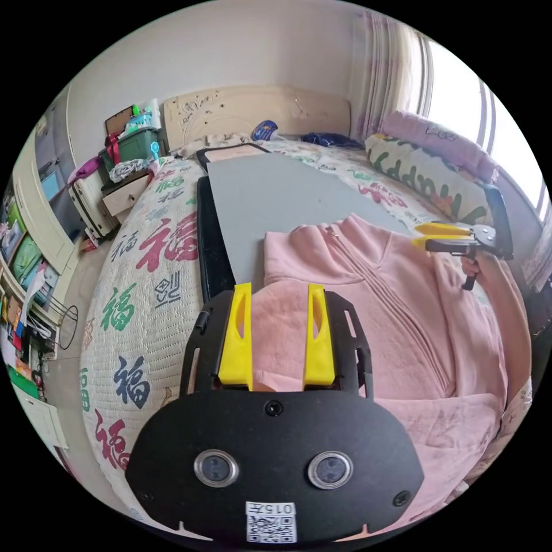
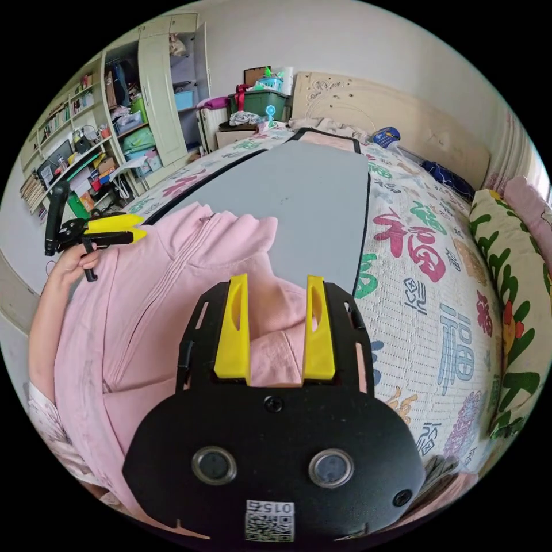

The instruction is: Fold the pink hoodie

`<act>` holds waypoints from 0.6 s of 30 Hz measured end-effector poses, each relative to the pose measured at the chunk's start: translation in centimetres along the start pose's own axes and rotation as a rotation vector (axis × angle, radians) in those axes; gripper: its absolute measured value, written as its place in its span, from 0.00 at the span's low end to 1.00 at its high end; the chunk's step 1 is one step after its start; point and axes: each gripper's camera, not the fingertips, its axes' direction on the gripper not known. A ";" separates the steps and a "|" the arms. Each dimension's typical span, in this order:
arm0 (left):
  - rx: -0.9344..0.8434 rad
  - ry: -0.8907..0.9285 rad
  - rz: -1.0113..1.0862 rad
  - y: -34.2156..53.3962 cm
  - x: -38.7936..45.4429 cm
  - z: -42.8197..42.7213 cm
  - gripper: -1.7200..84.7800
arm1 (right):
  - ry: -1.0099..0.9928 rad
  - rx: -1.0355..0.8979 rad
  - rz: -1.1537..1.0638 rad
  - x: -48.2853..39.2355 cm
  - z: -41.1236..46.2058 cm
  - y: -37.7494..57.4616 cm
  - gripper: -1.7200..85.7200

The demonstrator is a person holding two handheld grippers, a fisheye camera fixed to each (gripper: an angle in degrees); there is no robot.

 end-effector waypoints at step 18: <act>0.315 -0.204 0.266 11.4 13.9 -16.1 0.04 | 0.077 0.247 -0.259 -3.6 -5.9 11.6 0.08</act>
